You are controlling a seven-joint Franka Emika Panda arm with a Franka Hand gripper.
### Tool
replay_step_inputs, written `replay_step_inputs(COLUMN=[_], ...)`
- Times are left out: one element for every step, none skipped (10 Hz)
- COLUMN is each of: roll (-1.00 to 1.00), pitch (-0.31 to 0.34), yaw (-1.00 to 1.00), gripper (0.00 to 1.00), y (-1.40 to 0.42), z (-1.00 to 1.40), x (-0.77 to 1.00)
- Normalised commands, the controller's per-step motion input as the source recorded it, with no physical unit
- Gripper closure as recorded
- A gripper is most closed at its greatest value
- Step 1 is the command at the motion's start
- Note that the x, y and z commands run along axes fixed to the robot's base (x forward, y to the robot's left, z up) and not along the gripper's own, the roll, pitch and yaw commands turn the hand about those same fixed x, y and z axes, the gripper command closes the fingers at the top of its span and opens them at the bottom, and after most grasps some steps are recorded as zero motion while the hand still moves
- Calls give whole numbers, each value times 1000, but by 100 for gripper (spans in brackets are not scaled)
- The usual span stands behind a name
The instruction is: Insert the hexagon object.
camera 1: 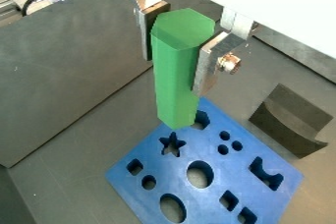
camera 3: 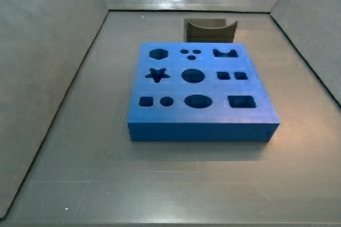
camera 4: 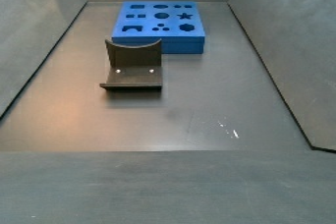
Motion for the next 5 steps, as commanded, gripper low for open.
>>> replay_step_inputs(roll=[-24, -23, 0, 0, 0], pitch=[0, -114, -20, -6, 0], yaw=[0, -520, -1000, -1000, -1000], gripper=[100, 100, 100, 100, 100], y=[34, 0, 0, 0, 0], z=[0, -191, -520, -597, -777], x=[0, -251, 0, 0, -9])
